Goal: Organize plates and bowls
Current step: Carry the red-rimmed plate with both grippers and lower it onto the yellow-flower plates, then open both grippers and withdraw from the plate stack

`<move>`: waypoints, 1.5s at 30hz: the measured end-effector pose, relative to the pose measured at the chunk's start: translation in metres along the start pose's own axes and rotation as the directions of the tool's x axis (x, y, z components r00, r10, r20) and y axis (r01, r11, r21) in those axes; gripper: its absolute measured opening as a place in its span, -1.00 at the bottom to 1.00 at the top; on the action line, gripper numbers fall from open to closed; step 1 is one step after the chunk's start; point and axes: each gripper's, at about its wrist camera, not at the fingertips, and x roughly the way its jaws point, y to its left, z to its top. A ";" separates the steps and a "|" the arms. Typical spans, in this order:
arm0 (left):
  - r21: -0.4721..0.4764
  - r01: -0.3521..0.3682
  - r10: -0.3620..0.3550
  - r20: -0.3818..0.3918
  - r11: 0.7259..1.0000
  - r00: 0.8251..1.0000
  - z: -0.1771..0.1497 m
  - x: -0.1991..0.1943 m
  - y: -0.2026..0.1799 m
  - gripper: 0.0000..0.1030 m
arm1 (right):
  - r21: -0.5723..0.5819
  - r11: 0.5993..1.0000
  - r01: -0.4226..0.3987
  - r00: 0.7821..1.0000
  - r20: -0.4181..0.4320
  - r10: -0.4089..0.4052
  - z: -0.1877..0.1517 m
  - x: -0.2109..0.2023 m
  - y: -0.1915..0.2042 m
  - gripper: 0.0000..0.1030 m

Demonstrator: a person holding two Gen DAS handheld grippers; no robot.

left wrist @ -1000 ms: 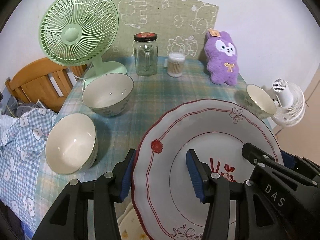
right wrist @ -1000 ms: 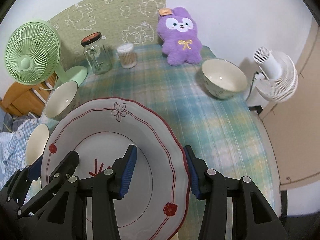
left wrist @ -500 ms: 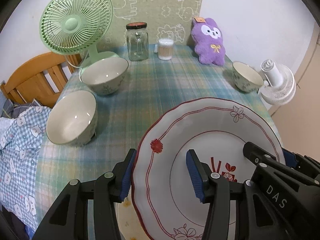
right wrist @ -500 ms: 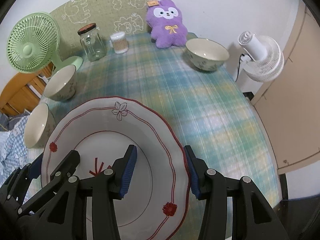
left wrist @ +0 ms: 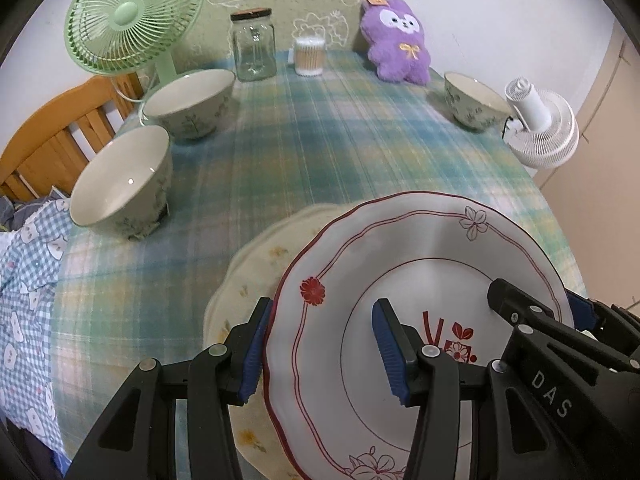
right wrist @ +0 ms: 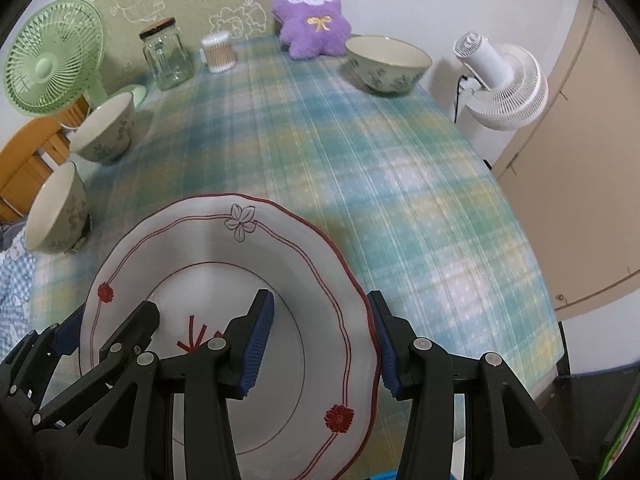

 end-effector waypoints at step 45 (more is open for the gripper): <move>-0.003 -0.092 0.091 -0.037 0.996 0.995 -0.021 0.006 0.017 0.56 | -0.089 0.995 -0.047 0.999 -0.018 0.046 -0.003 0.017 0.017 -0.25</move>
